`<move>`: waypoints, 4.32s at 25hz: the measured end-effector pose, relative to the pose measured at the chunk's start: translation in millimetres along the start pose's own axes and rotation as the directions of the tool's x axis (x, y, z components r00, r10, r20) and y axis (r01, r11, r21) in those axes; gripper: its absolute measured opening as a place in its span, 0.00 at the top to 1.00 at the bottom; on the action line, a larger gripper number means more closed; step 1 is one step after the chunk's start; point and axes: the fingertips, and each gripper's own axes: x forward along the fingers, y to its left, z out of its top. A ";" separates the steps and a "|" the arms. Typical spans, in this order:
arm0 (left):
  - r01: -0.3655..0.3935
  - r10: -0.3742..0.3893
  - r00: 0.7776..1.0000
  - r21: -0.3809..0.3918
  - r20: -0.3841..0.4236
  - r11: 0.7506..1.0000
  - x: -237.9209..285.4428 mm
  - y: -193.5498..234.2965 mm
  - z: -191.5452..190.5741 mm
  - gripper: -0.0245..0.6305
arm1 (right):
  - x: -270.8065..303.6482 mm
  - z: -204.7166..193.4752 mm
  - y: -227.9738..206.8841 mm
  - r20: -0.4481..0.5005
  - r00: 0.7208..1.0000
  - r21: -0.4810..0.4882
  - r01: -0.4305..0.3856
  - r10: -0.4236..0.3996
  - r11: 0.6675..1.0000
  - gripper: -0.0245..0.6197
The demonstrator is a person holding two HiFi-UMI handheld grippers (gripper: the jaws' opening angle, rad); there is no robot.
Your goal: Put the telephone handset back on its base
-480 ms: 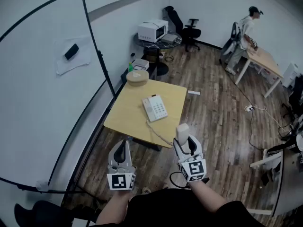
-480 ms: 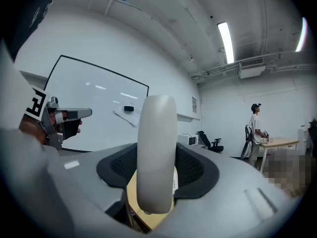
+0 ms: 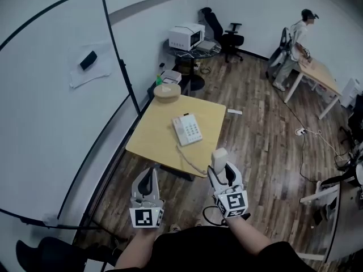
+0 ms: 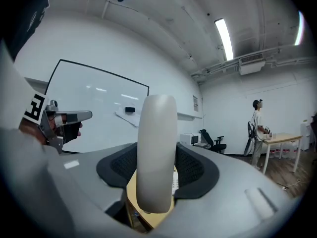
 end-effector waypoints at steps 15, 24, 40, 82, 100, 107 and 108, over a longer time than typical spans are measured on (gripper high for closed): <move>-0.068 0.068 0.998 0.044 0.009 0.997 7.9 -19.2 -0.9 0.96 | 0.5 -1.5 -11.0 0.028 0.996 -0.011 -0.089 0.089 0.996 0.60; -0.106 0.106 0.994 0.077 -0.001 0.991 17.7 -14.4 -3.2 0.96 | 17.7 -1.7 -19.3 0.045 0.989 0.012 -0.139 0.138 0.990 0.60; -0.080 0.079 0.997 0.062 0.006 0.995 98.1 40.8 -40.3 0.96 | 105.1 -11.9 -22.5 0.030 0.990 0.020 -0.137 0.136 0.990 0.60; 0.098 -0.104 0.993 -0.097 -0.054 0.990 316.7 194.0 -154.0 0.96 | 324.4 -83.8 -22.3 -0.251 0.967 0.004 -0.035 0.035 0.999 0.60; 0.024 -0.037 0.994 -0.117 -0.106 0.993 326.0 187.3 -197.7 0.96 | 406.5 -181.7 -43.4 -0.428 0.899 0.077 -0.066 0.092 0.995 0.60; 0.007 -0.022 0.993 -0.118 -0.119 0.993 326.3 189.2 -216.2 0.96 | 429.0 -227.7 -47.4 -0.515 0.853 0.091 -0.049 0.089 0.995 0.60; 0.006 -0.021 0.992 -0.117 -0.121 0.993 326.6 189.2 -218.3 0.96 | 432.4 -234.2 -47.8 -0.529 0.844 0.090 -0.049 0.089 0.995 0.60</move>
